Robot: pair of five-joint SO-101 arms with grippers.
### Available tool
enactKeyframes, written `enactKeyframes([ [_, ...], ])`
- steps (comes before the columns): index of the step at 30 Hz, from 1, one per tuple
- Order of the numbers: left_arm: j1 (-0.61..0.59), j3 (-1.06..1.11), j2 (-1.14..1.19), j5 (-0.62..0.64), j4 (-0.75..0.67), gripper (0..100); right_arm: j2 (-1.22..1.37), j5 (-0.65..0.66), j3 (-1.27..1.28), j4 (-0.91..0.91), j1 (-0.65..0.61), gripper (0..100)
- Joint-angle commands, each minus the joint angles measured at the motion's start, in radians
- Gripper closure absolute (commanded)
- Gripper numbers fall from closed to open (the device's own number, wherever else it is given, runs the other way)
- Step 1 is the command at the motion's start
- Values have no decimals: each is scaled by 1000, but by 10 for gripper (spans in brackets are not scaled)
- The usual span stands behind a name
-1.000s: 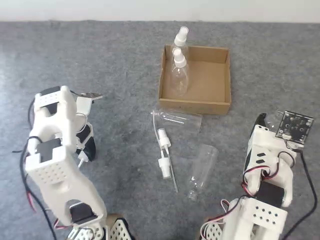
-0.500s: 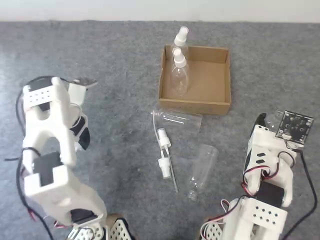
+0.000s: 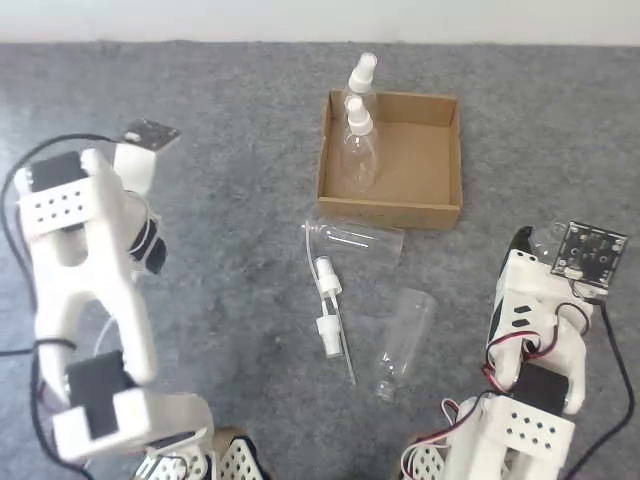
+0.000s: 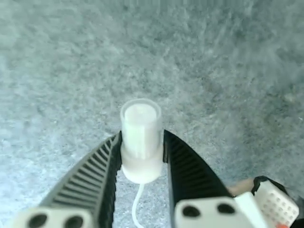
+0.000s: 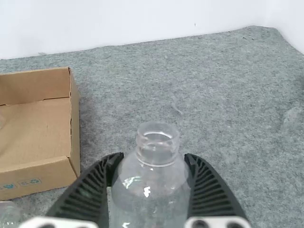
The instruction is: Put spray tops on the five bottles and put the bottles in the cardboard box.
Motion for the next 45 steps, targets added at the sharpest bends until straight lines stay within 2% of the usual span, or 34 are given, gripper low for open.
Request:
enactKeyframes([
  [1,9,-4,-163,64,14,987,-25,11,-15,7,-5,945],
  [6,61,61,-284,147,-41,987,-25,11,-15,7,-5,944],
  [12,63,128,-402,255,-138,987,-27,6,-17,13,-7,946],
  [19,63,236,-528,325,-224,987,-104,3,-17,62,-10,946],
  [29,170,394,-727,468,-333,987,-412,11,-14,272,-145,946],
  [34,222,435,-835,531,-367,987,-401,11,-12,278,-199,946],
  [40,321,466,-953,543,-373,987,-401,11,-12,285,-262,946],
  [45,387,466,-1039,632,-411,987,-401,11,-12,286,-325,946],
])
